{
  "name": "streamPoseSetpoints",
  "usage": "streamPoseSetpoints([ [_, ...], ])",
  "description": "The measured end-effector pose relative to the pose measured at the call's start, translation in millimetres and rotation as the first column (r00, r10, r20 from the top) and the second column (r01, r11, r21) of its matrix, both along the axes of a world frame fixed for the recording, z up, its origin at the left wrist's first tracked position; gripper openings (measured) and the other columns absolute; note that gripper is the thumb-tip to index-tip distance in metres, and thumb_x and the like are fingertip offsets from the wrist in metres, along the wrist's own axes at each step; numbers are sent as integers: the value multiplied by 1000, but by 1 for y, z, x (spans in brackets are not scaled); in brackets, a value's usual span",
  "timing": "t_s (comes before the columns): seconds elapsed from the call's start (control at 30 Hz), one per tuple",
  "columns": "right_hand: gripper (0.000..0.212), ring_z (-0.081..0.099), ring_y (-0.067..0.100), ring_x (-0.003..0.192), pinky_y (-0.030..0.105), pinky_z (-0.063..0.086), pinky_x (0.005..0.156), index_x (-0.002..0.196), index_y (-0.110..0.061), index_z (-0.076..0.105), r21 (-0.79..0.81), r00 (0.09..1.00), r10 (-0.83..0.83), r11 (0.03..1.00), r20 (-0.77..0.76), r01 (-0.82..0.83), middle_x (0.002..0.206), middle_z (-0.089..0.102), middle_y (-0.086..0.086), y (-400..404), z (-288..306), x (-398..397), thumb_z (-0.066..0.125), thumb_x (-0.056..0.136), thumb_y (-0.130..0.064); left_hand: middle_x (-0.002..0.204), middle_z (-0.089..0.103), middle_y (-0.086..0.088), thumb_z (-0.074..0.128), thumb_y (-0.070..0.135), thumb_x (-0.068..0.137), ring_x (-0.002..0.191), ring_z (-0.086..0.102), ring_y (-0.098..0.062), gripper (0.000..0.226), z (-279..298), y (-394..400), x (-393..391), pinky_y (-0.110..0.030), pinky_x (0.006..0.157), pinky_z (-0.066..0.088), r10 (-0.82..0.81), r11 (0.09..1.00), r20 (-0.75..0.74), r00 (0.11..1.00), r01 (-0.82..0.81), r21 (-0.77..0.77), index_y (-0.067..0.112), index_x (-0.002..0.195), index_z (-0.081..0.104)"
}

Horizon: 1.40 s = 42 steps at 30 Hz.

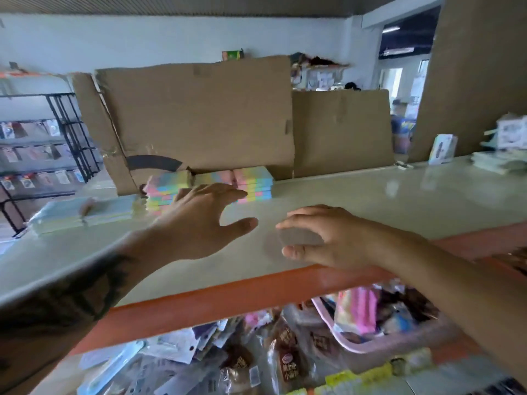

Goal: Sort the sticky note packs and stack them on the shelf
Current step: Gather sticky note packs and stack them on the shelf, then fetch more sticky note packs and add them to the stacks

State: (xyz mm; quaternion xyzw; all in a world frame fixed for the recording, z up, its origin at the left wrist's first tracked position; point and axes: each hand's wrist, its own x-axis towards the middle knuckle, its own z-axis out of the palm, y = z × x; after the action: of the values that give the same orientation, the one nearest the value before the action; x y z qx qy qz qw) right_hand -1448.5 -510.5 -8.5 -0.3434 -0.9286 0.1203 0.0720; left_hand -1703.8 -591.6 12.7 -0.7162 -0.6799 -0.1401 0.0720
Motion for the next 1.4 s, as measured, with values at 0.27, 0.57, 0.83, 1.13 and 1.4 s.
streamPoseSetpoints([
  [0.27, 79, 38, 8, 144, 42, 30, 120, 148, -42, 47, 80, 996, -91, 993, -5, 91, 155, 44, -18, 18, 5, 160, 35, 85, -87, 155, 45, 16, 31, 90, 80, 143, 39, -12, 83, -16, 24, 163, -40, 120, 26, -16, 999, 87, 996, 20, -47, 43, 148, 45],
  [0.57, 69, 43, 10, 141, 48, 35, 117, 149, -38, 46, 84, 971, -233, 968, -48, 237, 155, 45, -14, 51, 0, 300, 33, 94, -78, 156, 44, 14, 36, 83, 88, 143, 39, -15, 71, -19, 82, 298, -38, 118, 24, -85, 988, 75, 994, 94, -119, 43, 146, 46],
  [0.83, 53, 51, 14, 128, 49, 40, 111, 142, -38, 51, 113, 927, -363, 921, -95, 373, 145, 53, -8, 97, 1, 373, 43, 99, -67, 156, 44, 12, 37, 77, 92, 139, 46, -16, 68, -6, 188, 378, -45, 117, 32, -267, 961, -94, 959, 259, -93, 40, 149, 44],
  [1.13, 45, 53, 15, 126, 42, 45, 106, 137, -35, 57, 219, 877, -475, 850, -78, 480, 141, 54, -9, 197, 38, 436, 60, 96, -53, 146, 56, 4, 42, 69, 95, 129, 55, -23, 61, 4, 335, 438, -48, 109, 42, -344, 930, -264, 901, 365, 34, 36, 147, 46],
  [1.4, 36, 55, 14, 118, 35, 46, 96, 128, -33, 63, 288, 881, -458, 833, -120, 473, 133, 57, -8, 277, 57, 454, 65, 95, -47, 149, 53, -3, 44, 54, 100, 132, 52, -27, 51, -1, 417, 453, -49, 111, 38, -227, 941, -405, 886, 307, 145, 29, 144, 50],
])
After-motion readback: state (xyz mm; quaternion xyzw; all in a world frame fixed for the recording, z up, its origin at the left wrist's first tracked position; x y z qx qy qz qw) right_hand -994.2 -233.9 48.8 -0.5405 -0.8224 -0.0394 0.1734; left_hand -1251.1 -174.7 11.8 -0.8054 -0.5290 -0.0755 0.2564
